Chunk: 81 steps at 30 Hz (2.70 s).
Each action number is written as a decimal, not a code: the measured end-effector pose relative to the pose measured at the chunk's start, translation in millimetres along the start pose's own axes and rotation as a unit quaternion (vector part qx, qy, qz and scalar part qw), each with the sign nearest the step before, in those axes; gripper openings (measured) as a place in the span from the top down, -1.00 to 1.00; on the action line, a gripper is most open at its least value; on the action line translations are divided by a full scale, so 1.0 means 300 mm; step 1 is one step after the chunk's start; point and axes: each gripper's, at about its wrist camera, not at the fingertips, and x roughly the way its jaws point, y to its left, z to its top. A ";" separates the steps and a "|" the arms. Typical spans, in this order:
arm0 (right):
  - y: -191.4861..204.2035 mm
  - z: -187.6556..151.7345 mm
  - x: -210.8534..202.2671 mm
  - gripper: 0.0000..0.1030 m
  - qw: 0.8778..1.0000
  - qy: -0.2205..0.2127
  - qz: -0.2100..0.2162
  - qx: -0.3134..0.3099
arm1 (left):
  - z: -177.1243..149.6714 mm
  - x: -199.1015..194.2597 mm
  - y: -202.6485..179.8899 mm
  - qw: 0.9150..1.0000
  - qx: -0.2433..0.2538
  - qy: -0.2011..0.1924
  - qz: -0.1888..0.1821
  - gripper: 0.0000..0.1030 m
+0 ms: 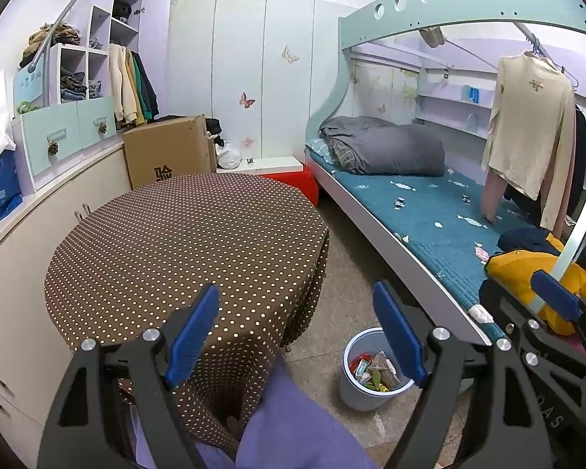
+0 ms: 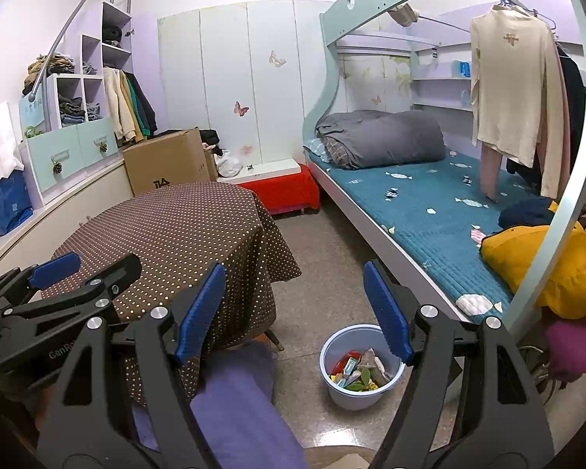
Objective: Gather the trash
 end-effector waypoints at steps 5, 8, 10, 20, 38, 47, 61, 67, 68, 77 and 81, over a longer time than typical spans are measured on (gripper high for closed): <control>0.004 -0.001 -0.004 -0.41 1.000 -0.002 0.000 -0.001 | 0.002 -0.009 -0.004 1.000 0.001 -0.002 0.005 -0.54; 0.005 -0.001 -0.005 -0.41 1.000 -0.002 0.001 -0.001 | 0.001 -0.014 -0.006 1.000 0.001 -0.004 0.006 -0.54; 0.006 -0.001 -0.005 -0.41 1.000 -0.003 0.001 -0.002 | 0.000 -0.018 -0.008 1.000 0.001 -0.004 0.007 -0.54; 0.012 -0.002 -0.021 -0.41 1.000 -0.005 0.006 0.001 | -0.005 -0.030 -0.014 1.000 0.003 -0.009 0.012 -0.54; 0.013 0.001 -0.032 -0.41 1.000 -0.005 0.009 0.003 | -0.016 -0.044 -0.032 1.000 0.004 -0.013 0.017 -0.54; 0.013 0.002 -0.037 -0.41 1.000 -0.004 0.011 0.006 | -0.018 -0.050 -0.038 1.000 0.005 -0.014 0.021 -0.54; 0.007 -0.003 -0.017 -0.41 1.000 0.000 0.014 0.010 | -0.018 -0.043 -0.026 1.000 0.005 -0.016 0.017 -0.51; 0.007 -0.011 -0.008 -0.41 1.000 0.003 0.015 0.011 | -0.015 -0.037 -0.023 1.000 0.005 -0.013 0.018 -0.51; 0.006 -0.011 -0.010 -0.41 1.000 0.002 0.015 0.011 | -0.014 -0.036 -0.022 1.000 0.005 -0.012 0.017 -0.51; 0.003 -0.013 -0.004 -0.41 1.000 0.004 0.016 0.011 | -0.016 -0.030 -0.027 1.000 0.008 -0.008 0.025 -0.54; -0.001 -0.016 0.005 -0.41 1.000 0.008 0.018 0.012 | -0.011 -0.013 -0.023 1.000 0.002 0.004 0.014 -0.54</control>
